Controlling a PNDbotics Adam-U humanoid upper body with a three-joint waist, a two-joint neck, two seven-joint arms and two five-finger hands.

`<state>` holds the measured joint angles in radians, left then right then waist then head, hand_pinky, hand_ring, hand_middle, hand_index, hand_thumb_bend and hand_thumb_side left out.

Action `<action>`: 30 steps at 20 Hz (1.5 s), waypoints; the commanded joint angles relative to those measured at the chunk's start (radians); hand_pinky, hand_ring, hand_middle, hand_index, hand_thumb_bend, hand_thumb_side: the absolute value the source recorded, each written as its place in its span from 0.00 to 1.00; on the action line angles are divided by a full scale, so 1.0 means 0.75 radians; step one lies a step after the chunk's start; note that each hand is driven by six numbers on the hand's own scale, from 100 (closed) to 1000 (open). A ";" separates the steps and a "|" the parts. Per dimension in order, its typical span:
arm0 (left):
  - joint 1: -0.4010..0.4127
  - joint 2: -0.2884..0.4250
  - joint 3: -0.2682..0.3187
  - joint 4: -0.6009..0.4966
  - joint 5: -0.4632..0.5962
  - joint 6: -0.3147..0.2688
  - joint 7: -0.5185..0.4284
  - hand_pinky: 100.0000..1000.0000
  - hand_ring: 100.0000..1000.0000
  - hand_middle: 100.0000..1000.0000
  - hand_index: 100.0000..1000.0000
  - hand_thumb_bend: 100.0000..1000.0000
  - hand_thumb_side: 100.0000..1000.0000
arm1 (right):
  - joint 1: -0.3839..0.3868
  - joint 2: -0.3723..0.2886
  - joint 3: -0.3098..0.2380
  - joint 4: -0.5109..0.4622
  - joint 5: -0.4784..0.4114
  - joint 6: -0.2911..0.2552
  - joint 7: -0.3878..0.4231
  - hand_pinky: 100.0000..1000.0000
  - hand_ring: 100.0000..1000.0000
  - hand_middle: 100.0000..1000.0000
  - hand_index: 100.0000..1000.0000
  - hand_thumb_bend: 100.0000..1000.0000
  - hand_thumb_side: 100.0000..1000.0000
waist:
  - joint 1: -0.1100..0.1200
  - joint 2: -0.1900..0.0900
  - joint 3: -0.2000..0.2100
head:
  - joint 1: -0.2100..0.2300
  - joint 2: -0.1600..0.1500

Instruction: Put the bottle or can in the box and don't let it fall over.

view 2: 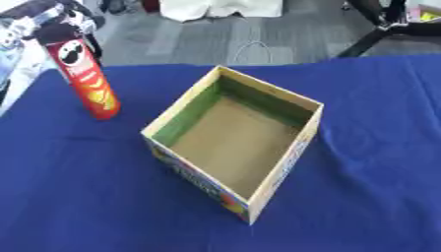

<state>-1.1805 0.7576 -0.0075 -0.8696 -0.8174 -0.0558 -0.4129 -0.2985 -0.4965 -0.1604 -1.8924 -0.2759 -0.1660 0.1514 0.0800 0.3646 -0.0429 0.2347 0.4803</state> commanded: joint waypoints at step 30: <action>0.005 0.071 0.024 -0.026 0.037 -0.009 0.198 0.95 0.91 0.87 0.83 0.31 0.95 | 0.010 -0.023 -0.019 -0.001 0.015 -0.008 0.012 1.00 0.66 0.74 0.98 0.00 0.74 | -0.012 -0.020 0.017 | 0.003 -0.002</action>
<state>-1.1620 0.7658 -0.0014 -0.8778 -0.7969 -0.0650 -0.2636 -0.2884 -0.4964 -0.1655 -1.8833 -0.2693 -0.1691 0.1566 0.0736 0.3684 -0.0318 0.2355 0.4815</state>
